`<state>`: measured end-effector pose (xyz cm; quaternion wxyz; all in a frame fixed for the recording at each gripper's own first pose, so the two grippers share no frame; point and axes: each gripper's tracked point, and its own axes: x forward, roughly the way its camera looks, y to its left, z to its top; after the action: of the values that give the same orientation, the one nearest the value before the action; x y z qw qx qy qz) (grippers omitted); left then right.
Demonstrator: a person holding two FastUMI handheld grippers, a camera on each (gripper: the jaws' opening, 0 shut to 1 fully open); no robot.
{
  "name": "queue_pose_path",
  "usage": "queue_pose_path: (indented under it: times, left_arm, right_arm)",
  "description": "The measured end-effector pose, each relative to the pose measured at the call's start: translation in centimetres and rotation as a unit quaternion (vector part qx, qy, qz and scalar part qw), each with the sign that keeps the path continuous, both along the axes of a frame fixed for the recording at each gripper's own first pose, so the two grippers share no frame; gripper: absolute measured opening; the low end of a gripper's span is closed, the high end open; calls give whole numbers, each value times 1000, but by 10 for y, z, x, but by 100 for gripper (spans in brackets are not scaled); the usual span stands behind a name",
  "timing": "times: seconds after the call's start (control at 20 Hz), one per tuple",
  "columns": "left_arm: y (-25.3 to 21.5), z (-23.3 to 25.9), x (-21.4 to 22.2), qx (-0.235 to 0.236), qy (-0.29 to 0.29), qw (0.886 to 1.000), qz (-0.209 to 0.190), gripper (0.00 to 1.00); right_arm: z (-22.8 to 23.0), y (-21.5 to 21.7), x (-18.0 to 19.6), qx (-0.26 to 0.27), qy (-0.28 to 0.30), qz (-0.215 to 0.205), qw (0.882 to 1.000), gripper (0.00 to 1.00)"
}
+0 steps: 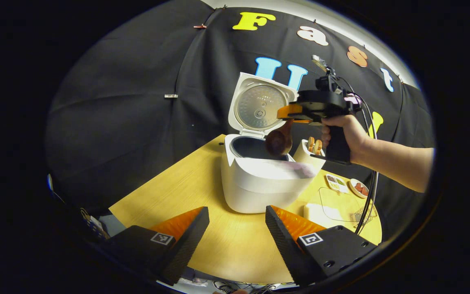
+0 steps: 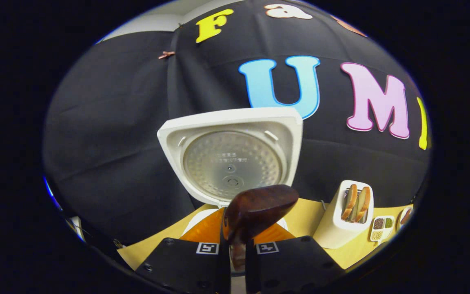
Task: Close the left gripper, press the button to open the rice cooker; take a wooden spoon from the chopstick holder with the right hand, scoop a spoonful of rice and pour it into the rice cooker, then put the wooden spoon back into the chopstick holder.
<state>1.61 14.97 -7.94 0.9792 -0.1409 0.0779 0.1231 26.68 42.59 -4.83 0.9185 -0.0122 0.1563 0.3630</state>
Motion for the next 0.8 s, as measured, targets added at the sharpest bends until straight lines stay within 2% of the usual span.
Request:
queue_pose_path:
  times: [0.2,0.25,0.4,0.6,0.8]
  left_arm:
    - [-17,7,5,2,-7,1000,-14,96]
    - [-22,9,5,5,-9,1000,-19,98]
    - [-40,13,10,17,-11,999,-38,96]
    - [-66,20,23,30,-11,997,-64,96]
    - [-94,27,42,41,-9,996,-81,96]
  right_arm:
    - [32,-46,1,63,39,-36,997,18]
    - [41,-61,3,75,43,-47,995,18]
    - [61,-115,8,103,47,-83,990,18]
    - [74,-206,18,129,48,-147,980,18]
    - [73,-305,29,132,47,-210,968,18]
